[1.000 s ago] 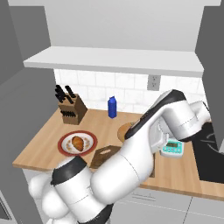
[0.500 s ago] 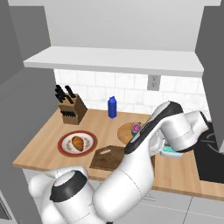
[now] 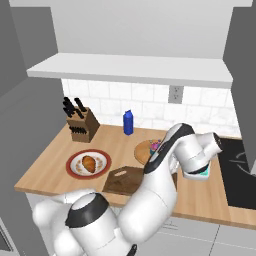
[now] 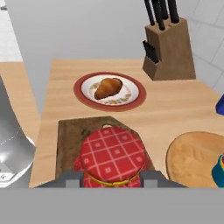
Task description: From the different types of pastries on the counter, select a croissant and place it on the cutting board. Then retrieve a jar of jam from the cabinet and place it alongside the croissant on the cutting board.
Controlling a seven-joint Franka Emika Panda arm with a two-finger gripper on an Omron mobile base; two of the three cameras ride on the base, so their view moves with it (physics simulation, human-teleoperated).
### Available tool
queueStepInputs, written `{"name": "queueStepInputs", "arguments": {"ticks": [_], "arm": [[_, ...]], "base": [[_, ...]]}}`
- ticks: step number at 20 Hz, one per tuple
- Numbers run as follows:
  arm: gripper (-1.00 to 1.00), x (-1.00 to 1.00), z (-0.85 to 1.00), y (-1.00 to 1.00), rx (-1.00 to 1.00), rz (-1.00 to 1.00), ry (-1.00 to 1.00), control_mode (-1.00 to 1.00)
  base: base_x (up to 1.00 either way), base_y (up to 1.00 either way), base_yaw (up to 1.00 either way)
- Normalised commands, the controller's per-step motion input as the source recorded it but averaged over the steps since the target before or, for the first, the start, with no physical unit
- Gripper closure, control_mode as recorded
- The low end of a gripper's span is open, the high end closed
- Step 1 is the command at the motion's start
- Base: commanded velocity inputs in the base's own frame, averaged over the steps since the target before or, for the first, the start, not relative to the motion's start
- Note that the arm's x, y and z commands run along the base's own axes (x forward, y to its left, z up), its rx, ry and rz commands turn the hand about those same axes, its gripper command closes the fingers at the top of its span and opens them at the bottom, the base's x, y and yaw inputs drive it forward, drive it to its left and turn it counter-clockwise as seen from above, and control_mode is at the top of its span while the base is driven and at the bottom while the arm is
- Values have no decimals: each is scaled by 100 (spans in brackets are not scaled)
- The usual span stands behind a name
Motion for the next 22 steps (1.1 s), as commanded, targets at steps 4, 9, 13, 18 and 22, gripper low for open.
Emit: {"name": "queueStepInputs", "arguments": {"ticks": [4,9,13,18,22], "arm": [[100,58,-53,-1,0,15,-11,-100],[100,37,-55,-27,0,26,-5,-100],[100,35,-54,-54,-2,19,-1,-100],[100,26,-31,-62,0,14,0,-100],[100,13,-29,-58,0,12,0,-100]], "base": [[0,0,0],[0,0,0],[0,0,0],[0,0,0],[0,0,0]]}}
